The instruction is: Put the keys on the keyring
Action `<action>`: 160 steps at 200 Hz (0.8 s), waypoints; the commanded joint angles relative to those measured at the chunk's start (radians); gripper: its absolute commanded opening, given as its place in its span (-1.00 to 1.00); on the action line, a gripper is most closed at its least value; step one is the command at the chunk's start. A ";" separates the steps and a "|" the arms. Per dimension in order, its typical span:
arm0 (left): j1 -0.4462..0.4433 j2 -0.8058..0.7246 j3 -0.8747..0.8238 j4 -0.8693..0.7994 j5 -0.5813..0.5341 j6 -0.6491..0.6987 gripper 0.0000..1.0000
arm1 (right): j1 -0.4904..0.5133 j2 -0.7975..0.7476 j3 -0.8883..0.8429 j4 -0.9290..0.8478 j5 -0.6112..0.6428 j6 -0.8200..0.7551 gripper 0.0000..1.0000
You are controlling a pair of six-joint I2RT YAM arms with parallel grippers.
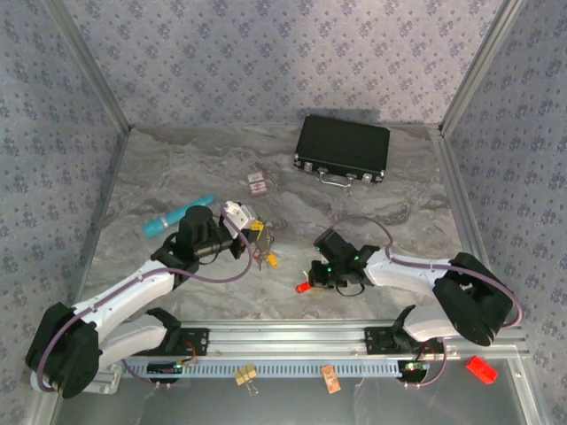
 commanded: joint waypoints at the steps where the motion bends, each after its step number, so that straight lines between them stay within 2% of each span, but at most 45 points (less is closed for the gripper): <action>1: -0.009 -0.006 0.030 -0.011 0.028 0.017 -1.00 | 0.000 0.000 0.027 -0.038 0.015 -0.017 -1.00; 24: -0.009 -0.014 0.034 -0.023 0.029 0.017 -1.00 | 0.020 -0.061 0.051 -0.081 0.060 -0.071 -1.00; 44: -0.013 -0.028 0.034 -0.038 0.033 0.019 -1.00 | 0.069 -0.156 0.076 -0.117 0.172 -0.178 -1.00; 62: -0.020 -0.043 0.034 -0.061 0.034 0.023 -1.00 | 0.138 -0.241 0.093 -0.118 0.300 -0.359 -1.00; 76: -0.026 -0.054 0.036 -0.081 0.040 0.024 -1.00 | 0.162 -0.301 0.093 -0.090 0.331 -0.482 -1.00; 101: -0.041 -0.070 0.034 -0.109 0.065 0.020 -1.00 | 0.159 -0.393 0.061 0.016 0.271 -0.677 -1.00; 117: -0.056 -0.080 0.035 -0.121 0.096 0.013 -1.00 | 0.152 -0.440 0.035 0.077 0.188 -0.793 -1.00; 160: -0.100 -0.114 0.032 -0.168 0.213 0.009 -1.00 | 0.138 -0.469 0.049 0.108 -0.007 -0.952 -1.00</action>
